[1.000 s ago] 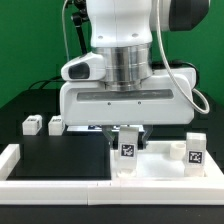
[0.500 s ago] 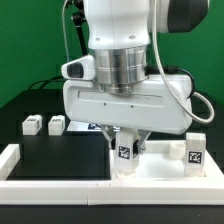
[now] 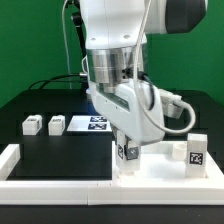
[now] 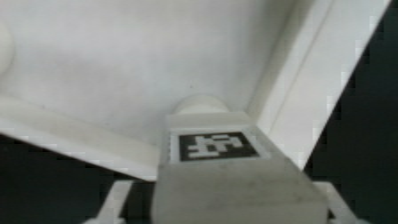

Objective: Assemble square table

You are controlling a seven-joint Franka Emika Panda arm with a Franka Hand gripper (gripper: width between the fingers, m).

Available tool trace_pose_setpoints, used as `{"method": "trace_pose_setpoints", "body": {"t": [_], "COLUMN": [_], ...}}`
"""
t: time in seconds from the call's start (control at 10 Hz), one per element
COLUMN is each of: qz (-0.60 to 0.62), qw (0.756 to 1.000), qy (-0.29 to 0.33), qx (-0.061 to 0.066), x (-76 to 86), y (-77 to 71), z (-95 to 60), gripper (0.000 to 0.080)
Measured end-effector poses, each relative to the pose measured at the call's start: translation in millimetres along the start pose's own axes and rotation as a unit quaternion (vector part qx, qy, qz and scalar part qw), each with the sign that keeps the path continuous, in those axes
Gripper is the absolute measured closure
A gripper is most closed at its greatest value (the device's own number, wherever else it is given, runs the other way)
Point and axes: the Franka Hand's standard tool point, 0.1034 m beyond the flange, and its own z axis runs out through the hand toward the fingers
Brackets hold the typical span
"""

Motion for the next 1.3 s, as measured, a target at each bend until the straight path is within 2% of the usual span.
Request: {"method": "trace_pose_setpoints", "body": {"t": [0.1,0.3,0.4,0.5,0.6,0.7,0.8,1.0,1.1,1.2,1.3], "qz": [0.032,0.048,0.033,0.031,-0.075,-0.151,-0.213,-0.277,-0.322,-0.390,-0.478], "qw": [0.999,0.999,0.999,1.000,0.997,0.988,0.977,0.960,0.946,0.920,0.877], "qy": [-0.003,-0.003,-0.003,-0.003,-0.005,0.000,0.002,0.001,0.000,0.005,0.012], "qx": [0.004,0.003,0.003,0.003,-0.009,-0.026,-0.028,-0.029,-0.029,-0.033,-0.033], "x": [0.5,0.0,-0.1,-0.6,-2.8,-7.5,-11.0,-8.1,-8.3,-8.4,-8.2], "y": [0.4,0.4,0.7,0.6,0.8,-0.5,-2.2,-0.6,-0.8,-2.5,-4.7], "z": [0.2,0.7,1.4,1.4,-0.5,-3.7,-4.6,-3.1,-3.3,-6.8,-10.1], "gripper": [0.0509,0.0509,0.0424,0.0231,0.0175,0.0175,0.0155,0.0151,0.0150,0.0150,0.0150]}}
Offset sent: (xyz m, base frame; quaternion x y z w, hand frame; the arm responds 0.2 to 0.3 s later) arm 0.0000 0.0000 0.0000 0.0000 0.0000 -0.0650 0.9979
